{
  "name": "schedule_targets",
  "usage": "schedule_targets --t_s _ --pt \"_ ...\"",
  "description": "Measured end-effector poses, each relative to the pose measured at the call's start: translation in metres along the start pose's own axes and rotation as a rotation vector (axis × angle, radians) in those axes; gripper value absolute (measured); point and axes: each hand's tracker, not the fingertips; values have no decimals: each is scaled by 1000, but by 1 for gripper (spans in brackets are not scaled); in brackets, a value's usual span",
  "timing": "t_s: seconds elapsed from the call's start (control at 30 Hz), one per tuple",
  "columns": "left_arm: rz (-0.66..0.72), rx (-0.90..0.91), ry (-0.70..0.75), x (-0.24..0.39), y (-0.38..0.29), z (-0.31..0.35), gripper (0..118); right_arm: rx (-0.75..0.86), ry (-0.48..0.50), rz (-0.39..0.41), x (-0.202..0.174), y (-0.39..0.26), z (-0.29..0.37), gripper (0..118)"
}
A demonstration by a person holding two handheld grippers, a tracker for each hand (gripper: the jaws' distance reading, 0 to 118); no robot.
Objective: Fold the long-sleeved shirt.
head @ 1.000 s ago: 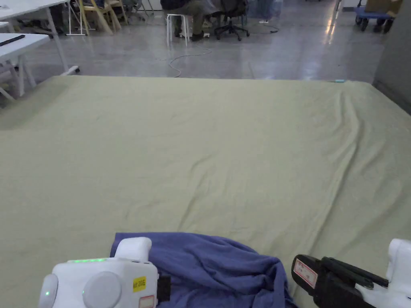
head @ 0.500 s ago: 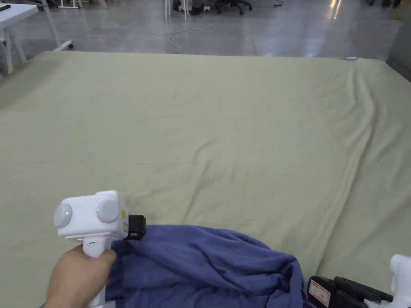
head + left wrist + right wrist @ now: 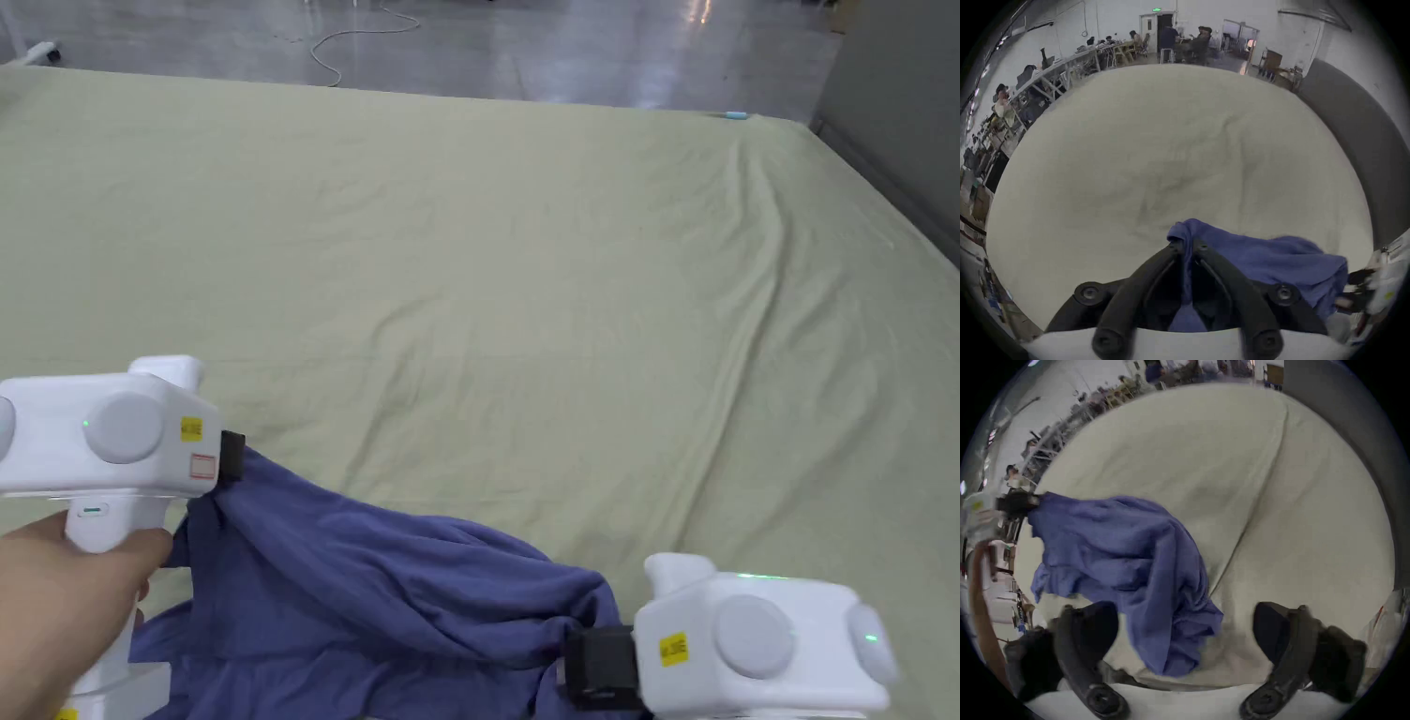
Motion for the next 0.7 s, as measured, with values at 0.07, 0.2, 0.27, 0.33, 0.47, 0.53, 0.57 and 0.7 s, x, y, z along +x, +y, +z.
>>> schedule_targets --t_s 0.07,0.2,0.27,0.33,0.47,0.53,0.57,0.7 --pt "11 46 -10 -2 8 16 2 -71 67 -4 2 -3 -16 42" --pt "49 122 -78 -7 29 51 2 134 29 85 0 -4 49 20" --pt "76 170 -120 -10 48 74 2 241 9 153 -11 13 104 19" --pt "98 218 -148 -11 77 102 2 338 27 195 -16 37 154 19" --pt "69 378 -124 -13 150 165 3 485 -40 329 -39 113 239 18" --pt "50 461 -57 -18 191 196 3 565 -142 410 -54 154 279 19" --pt "62 492 -38 -23 210 209 2 598 -189 430 -60 173 295 18" --pt "215 622 -39 -49 279 256 2 679 -284 425 -76 251 357 18"
